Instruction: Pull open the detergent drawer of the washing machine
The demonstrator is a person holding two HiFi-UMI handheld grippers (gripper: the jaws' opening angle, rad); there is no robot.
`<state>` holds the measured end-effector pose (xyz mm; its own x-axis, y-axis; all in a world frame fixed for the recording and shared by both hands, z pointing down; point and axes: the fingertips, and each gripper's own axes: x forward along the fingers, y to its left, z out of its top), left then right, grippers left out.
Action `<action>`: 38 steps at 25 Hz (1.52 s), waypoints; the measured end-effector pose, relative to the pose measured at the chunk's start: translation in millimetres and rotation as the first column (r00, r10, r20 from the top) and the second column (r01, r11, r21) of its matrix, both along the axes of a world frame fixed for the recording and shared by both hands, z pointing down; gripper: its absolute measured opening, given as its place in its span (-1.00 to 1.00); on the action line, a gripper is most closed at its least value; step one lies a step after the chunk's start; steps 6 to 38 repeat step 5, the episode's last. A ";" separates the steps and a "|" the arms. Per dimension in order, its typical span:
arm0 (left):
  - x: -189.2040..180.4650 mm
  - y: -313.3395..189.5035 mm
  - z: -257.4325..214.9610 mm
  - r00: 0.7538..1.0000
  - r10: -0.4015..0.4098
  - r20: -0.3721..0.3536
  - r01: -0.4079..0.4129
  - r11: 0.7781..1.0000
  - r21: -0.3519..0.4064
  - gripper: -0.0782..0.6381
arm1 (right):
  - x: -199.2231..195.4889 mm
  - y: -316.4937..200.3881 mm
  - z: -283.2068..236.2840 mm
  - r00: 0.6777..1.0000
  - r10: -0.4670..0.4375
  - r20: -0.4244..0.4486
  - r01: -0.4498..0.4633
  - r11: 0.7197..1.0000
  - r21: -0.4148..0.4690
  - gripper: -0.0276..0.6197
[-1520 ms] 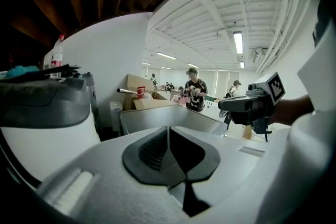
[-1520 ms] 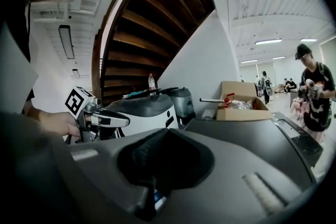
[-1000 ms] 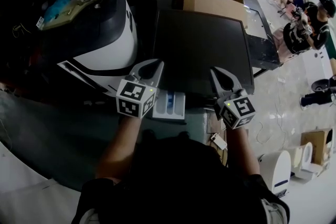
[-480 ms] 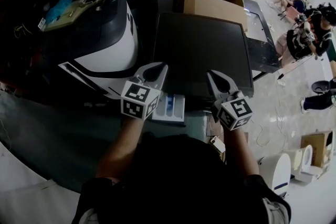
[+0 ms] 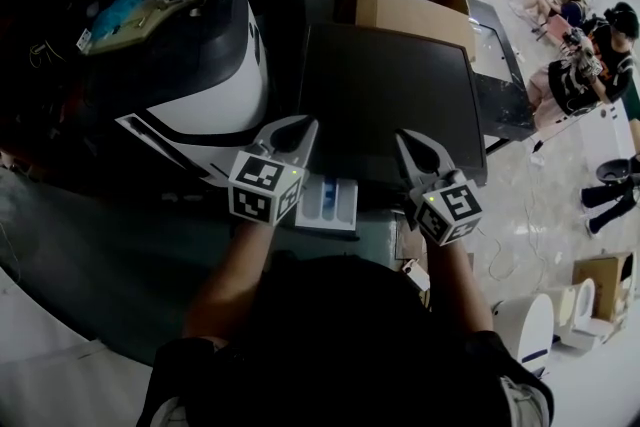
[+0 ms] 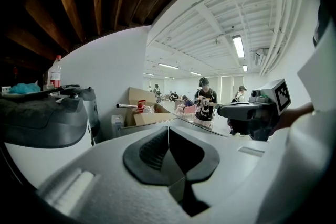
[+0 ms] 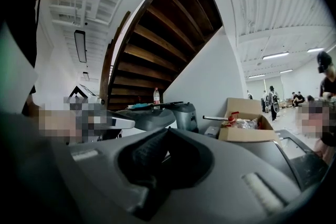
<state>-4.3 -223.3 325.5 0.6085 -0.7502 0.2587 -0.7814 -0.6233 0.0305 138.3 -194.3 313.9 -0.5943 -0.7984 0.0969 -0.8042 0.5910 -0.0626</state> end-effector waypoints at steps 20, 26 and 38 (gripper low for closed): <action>-7.1 5.6 2.3 1.000 -0.004 -0.002 0.004 1.000 -0.004 -0.74 | -8.4 5.5 1.5 0.999 -0.004 0.031 0.004 1.000 -0.017 -0.91; -7.1 5.6 2.3 1.000 -0.004 -0.002 0.004 1.000 -0.004 -0.74 | -8.4 5.5 1.5 0.999 -0.004 0.031 0.004 1.000 -0.017 -0.91; -7.1 5.6 2.3 1.000 -0.004 -0.002 0.004 1.000 -0.004 -0.74 | -8.4 5.5 1.5 0.999 -0.004 0.031 0.004 1.000 -0.017 -0.91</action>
